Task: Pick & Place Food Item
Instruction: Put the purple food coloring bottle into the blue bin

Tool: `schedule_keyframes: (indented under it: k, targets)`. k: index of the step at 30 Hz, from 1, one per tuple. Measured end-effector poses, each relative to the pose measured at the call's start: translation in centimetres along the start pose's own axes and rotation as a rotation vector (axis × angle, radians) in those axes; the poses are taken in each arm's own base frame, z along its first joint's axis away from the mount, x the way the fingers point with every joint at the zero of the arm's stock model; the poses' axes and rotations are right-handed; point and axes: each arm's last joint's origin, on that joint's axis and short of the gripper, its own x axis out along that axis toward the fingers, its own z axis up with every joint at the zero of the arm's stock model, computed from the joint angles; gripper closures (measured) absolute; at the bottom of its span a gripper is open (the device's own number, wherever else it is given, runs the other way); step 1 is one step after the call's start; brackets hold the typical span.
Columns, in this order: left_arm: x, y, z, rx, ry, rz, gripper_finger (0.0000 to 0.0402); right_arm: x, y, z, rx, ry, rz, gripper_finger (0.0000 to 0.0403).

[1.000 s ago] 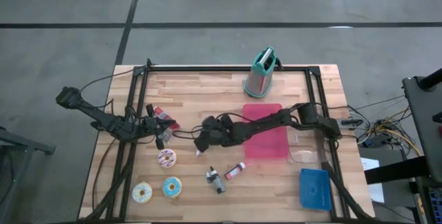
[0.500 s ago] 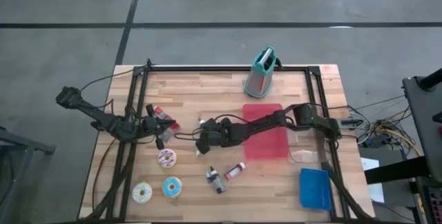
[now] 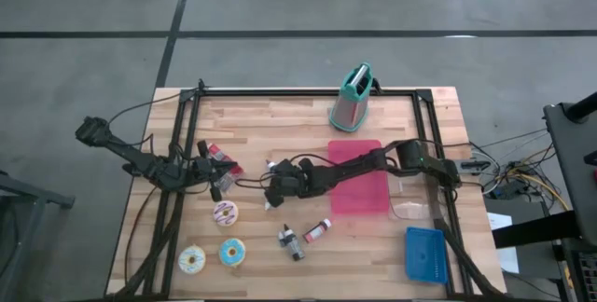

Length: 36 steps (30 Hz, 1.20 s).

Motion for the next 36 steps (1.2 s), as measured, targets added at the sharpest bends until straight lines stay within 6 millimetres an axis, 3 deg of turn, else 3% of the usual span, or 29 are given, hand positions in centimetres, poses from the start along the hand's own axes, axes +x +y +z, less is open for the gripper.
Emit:
schedule_keyframes:
  k: [10,15,28,36]
  targets:
    - [0.0,0.0,0.0,0.0,0.0,0.0,0.039,0.0,0.0,0.0,0.001,-0.004,-0.001,0.0274]
    - [0.0,0.0,0.0,0.0,0.0,-0.001,0.039,-0.9,0.0,0.6,-0.017,-0.052,-0.03,0.0275]
    - [0.0,0.0,0.0,0.003,0.003,-0.002,0.039,-10.1,0.3,2.1,-0.061,-0.137,-0.107,0.0273]
    - [0.0,0.0,0.0,0.004,0.004,-0.001,0.039,-16.7,-1.3,3.0,-0.033,-0.103,-0.122,0.0273]
